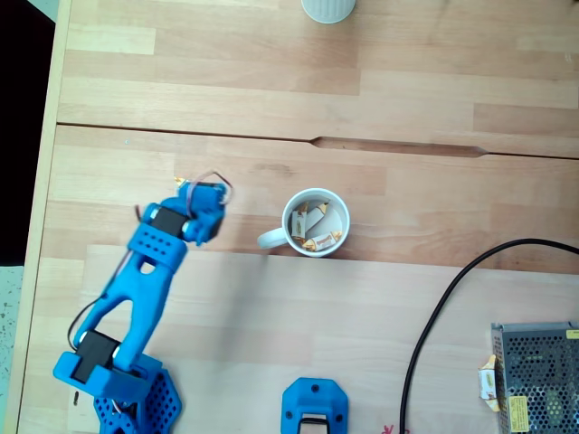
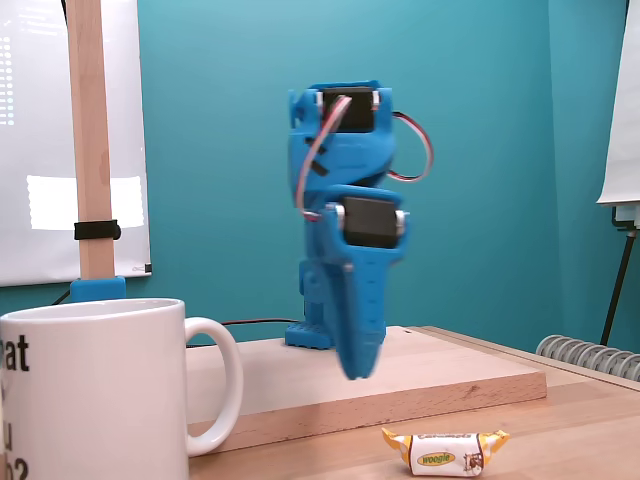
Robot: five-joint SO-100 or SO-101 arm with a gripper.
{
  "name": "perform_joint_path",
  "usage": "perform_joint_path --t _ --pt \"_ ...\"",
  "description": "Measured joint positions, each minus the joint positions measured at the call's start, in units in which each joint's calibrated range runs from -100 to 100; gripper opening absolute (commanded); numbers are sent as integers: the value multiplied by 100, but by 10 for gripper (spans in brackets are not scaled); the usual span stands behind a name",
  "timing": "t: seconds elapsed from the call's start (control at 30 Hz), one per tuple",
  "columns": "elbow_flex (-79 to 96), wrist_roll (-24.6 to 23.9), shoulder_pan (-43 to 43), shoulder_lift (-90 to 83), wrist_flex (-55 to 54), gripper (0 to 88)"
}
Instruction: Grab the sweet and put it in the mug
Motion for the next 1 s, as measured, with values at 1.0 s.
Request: perform_joint_path --t 1.0 --pt "-27 0 -347 363 65 181"
